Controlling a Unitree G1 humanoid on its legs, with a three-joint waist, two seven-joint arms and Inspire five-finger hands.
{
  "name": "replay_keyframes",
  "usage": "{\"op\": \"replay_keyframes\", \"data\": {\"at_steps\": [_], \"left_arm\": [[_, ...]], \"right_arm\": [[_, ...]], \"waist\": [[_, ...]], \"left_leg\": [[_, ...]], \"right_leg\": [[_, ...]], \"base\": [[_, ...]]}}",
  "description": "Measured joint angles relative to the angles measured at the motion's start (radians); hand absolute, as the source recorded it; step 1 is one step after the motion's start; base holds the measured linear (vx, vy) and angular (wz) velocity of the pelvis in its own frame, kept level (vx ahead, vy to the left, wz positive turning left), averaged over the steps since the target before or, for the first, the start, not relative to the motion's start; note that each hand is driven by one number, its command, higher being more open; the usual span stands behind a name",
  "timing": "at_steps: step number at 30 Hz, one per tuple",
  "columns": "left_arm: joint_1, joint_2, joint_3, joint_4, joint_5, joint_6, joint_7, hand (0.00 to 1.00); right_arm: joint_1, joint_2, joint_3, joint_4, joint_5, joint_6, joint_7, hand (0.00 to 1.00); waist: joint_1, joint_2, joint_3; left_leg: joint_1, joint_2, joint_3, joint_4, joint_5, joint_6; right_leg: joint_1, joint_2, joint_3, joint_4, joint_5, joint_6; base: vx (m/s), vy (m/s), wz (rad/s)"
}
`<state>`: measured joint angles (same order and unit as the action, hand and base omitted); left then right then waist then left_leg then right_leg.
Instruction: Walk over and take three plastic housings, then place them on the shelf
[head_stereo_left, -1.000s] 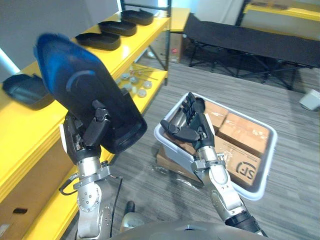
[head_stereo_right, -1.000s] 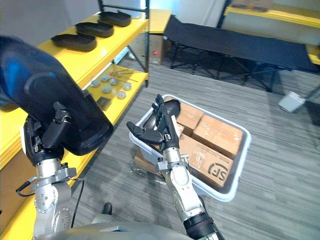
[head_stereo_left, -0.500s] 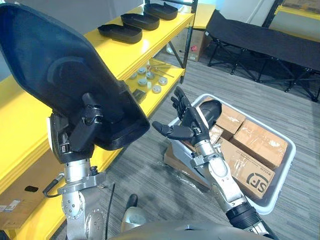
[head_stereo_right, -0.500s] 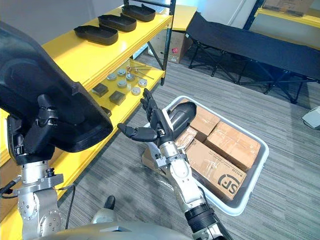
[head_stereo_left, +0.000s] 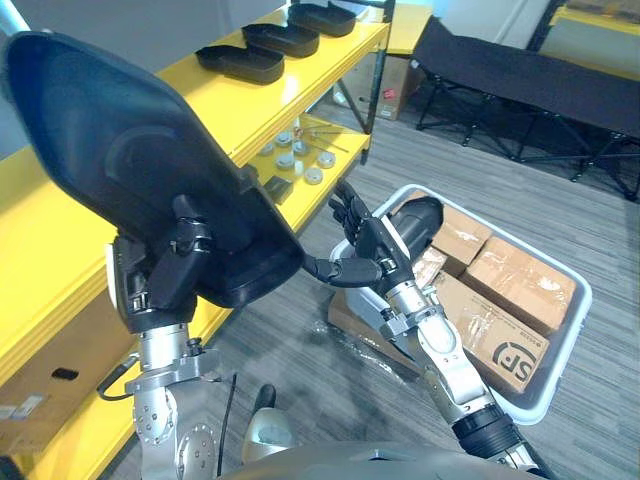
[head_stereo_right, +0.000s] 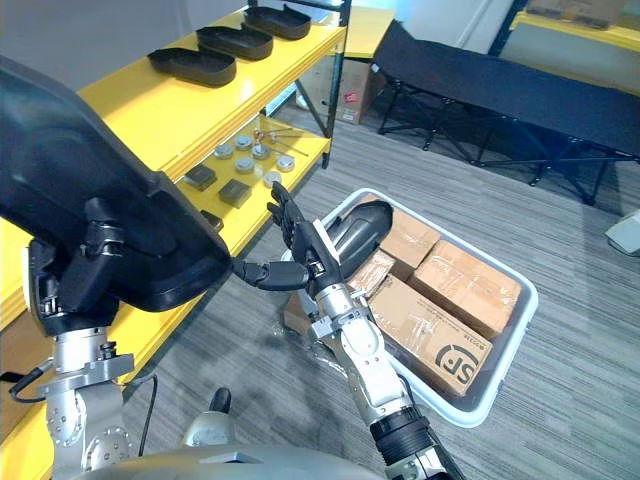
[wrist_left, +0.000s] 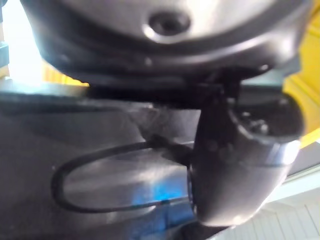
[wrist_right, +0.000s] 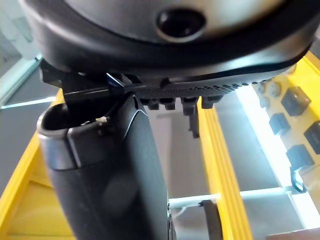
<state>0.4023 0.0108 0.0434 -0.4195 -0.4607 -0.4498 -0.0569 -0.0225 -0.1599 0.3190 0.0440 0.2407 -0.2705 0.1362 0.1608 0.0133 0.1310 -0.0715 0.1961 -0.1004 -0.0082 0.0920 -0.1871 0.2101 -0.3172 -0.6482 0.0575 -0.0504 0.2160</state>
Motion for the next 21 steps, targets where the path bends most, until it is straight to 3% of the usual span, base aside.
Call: {"op": "replay_keyframes", "data": {"at_steps": [3, 4, 6, 7, 8, 9, 11, 14, 16, 17, 18, 20, 21], "left_arm": [[-0.005, 0.012, 0.000, 0.005, -0.002, 0.000, -0.030, 0.00], [-0.016, 0.025, -0.010, 0.019, -0.002, 0.000, -0.061, 0.00], [-0.039, 0.056, -0.047, 0.051, -0.002, 0.000, -0.123, 0.00], [-0.040, 0.061, -0.053, 0.052, -0.002, 0.000, -0.130, 0.00], [-0.040, 0.073, -0.077, 0.051, -0.001, -0.005, -0.147, 0.00], [-0.041, 0.086, -0.074, 0.053, -0.001, -0.007, -0.146, 0.00], [-0.043, 0.085, -0.071, 0.058, 0.000, -0.007, -0.121, 0.00], [-0.042, 0.082, -0.093, 0.058, 0.001, -0.005, -0.095, 0.00], [-0.046, 0.080, -0.133, 0.058, 0.005, -0.004, -0.096, 0.00], [-0.050, 0.083, -0.160, 0.058, 0.006, -0.004, -0.104, 0.00], [-0.045, 0.084, -0.173, 0.058, 0.004, -0.004, -0.122, 0.00], [-0.043, 0.085, -0.182, 0.058, 0.004, -0.004, -0.132, 0.00], [-0.043, 0.089, -0.182, 0.058, 0.003, -0.004, -0.127, 0.00]], "right_arm": [[0.038, 0.009, -0.021, -0.009, 0.010, 0.000, -0.003, 1.00], [0.073, 0.018, -0.047, -0.019, 0.010, -0.001, -0.013, 1.00], [0.134, 0.022, -0.099, -0.019, 0.009, 0.000, -0.042, 1.00], [0.141, 0.023, -0.106, -0.019, 0.009, -0.001, -0.044, 1.00], [0.167, 0.029, -0.124, -0.019, 0.013, -0.003, -0.050, 1.00], [0.168, 0.044, -0.119, -0.021, 0.015, -0.009, -0.049, 1.00], [0.149, 0.047, -0.112, -0.030, 0.014, -0.025, -0.032, 1.00], [0.133, 0.036, -0.112, -0.048, 0.004, -0.042, -0.011, 1.00], [0.144, 0.022, -0.115, -0.048, 0.002, -0.044, -0.018, 1.00], [0.160, 0.007, -0.124, -0.049, 0.001, -0.049, -0.023, 1.00], [0.179, -0.006, -0.131, -0.049, 0.002, -0.049, -0.035, 1.00], [0.198, -0.015, -0.138, -0.057, 0.002, -0.057, -0.038, 1.00], [0.204, -0.012, -0.148, -0.058, 0.003, -0.071, -0.036, 1.00]], "waist": [[-0.006, -0.007, 0.004], [-0.027, -0.013, 0.004], [-0.057, -0.017, 0.010], [-0.059, -0.018, 0.011], [-0.055, -0.023, 0.018], [-0.053, -0.048, 0.016], [-0.051, -0.051, 0.019], [-0.058, -0.013, 0.053], [-0.084, 0.007, 0.059], [-0.098, 0.016, 0.066], [-0.104, 0.019, 0.069], [-0.111, 0.020, 0.071], [-0.108, 0.005, 0.086]], "left_leg": [[-0.041, -0.020, -0.040, 0.002, 0.022, -0.005], [-0.064, -0.046, -0.063, 0.006, 0.040, 0.003], [-0.072, -0.075, -0.092, 0.005, 0.063, 0.022], [-0.072, -0.075, -0.095, 0.005, 0.063, 0.023], [-0.077, -0.077, -0.123, 0.004, 0.067, 0.022], [-0.082, -0.085, -0.125, -0.006, 0.079, 0.014], [-0.100, -0.084, -0.112, -0.013, 0.103, 0.017], [-0.107, -0.083, -0.072, -0.013, 0.139, 0.026], [-0.129, -0.081, 0.001, -0.013, 0.186, 0.087], [-0.135, -0.073, 0.099, -0.017, 0.182, 0.155], [-0.141, -0.060, 0.147, -0.017, 0.149, 0.177], [-0.159, -0.056, 0.182, -0.017, 0.105, 0.166], [-0.167, -0.052, 0.234, 0.003, 0.071, 0.152]], "right_leg": [[-0.028, -0.018, 0.000, 0.073, -0.051, -0.029], [-0.037, -0.022, 0.069, 0.121, -0.087, -0.089], [-0.054, -0.038, 0.202, 0.274, -0.084, -0.087], [-0.060, -0.039, 0.218, 0.299, -0.084, -0.087], [-0.080, -0.028, 0.264, 0.361, -0.121, -0.095], [-0.082, -0.019, 0.255, 0.342, -0.169, -0.111], [-0.083, -0.012, 0.263, 0.298, -0.191, -0.076], [-0.049, -0.004, 0.249, 0.216, -0.220, 0.007], [-0.040, 0.011, 0.213, 0.212, -0.227, 0.002], [-0.023, 0.023, 0.176, 0.213, -0.233, -0.008], [-0.010, 0.031, 0.143, 0.212, -0.234, -0.010], [-0.005, 0.031, 0.108, 0.210, -0.232, -0.009], [-0.005, 0.018, 0.102, 0.204, -0.227, -0.012]], "base": [[0.00, -0.014, 0.58], [0.01, 0.016, 1.25], [0.02, 0.035, 1.45], [0.03, 0.007, 1.05], [0.01, -0.072, 0.58], [0.02, -0.127, 0.44], [-0.01, -0.118, -0.06], [-0.10, -0.049, -0.02], [-0.17, -0.013, 0.58], [-0.16, 0.028, 0.88], [-0.15, 0.025, 0.90], [-0.11, 0.023, 0.59], [-0.07, 0.065, 0.09]]}}
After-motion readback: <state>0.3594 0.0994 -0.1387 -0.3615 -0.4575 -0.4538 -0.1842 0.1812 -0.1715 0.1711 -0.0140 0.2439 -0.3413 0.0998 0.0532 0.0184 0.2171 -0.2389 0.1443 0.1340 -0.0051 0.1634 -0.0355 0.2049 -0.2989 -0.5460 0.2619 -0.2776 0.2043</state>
